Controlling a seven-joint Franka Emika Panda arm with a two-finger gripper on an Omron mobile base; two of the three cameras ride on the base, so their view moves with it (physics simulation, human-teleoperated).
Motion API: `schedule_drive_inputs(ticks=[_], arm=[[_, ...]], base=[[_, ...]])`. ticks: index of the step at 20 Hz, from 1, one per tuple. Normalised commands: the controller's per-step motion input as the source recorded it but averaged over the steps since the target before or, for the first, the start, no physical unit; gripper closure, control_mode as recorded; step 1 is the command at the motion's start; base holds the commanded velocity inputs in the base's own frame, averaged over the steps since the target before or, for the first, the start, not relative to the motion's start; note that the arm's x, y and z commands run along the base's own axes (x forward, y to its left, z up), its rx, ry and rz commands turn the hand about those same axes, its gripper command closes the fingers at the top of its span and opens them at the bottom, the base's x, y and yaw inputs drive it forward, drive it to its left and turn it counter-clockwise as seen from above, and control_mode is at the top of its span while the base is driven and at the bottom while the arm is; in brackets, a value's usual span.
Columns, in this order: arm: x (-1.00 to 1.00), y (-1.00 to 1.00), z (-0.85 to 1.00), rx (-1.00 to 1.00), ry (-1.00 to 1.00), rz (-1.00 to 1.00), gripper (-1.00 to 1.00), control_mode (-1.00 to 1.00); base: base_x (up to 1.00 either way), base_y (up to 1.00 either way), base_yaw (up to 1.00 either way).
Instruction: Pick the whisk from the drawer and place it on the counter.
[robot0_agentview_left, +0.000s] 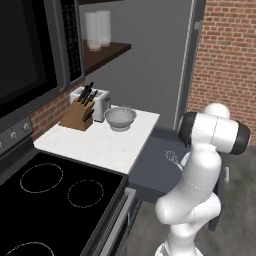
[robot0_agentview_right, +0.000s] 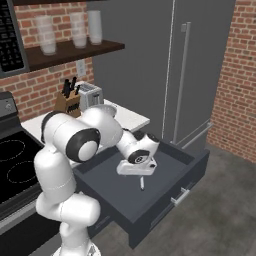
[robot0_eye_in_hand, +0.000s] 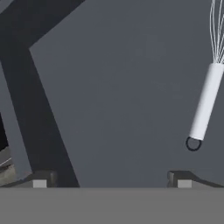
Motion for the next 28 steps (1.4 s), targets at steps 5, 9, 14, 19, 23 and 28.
schedule_drive_inputs(ticks=[5, 9, 14, 19, 23, 28], arm=[[0.23, -0.02, -0.36, -0.03, -0.04, 0.0, -1.0, -1.0], [0.4, -0.02, -0.35, -0.01, 0.0, 0.0, -1.0, -1.0], [0.32, -0.23, -0.3, 0.0, 0.0, 0.0, -1.0, -1.0], [0.17, -0.34, -0.33, 0.0, 0.02, 0.0, -1.0, -1.0], [0.16, -0.12, -0.27, 0.0, 0.0, 0.0, -1.0, -1.0], [0.26, -0.08, -0.4, 0.0, 0.0, 0.0, -1.0, -1.0]], base=[[0.0, 0.0, 0.0], [0.0, 0.0, 0.0], [0.0, 0.0, 0.0], [0.0, 0.0, 0.0], [0.0, 0.0, 0.0], [0.0, 0.0, 0.0]])
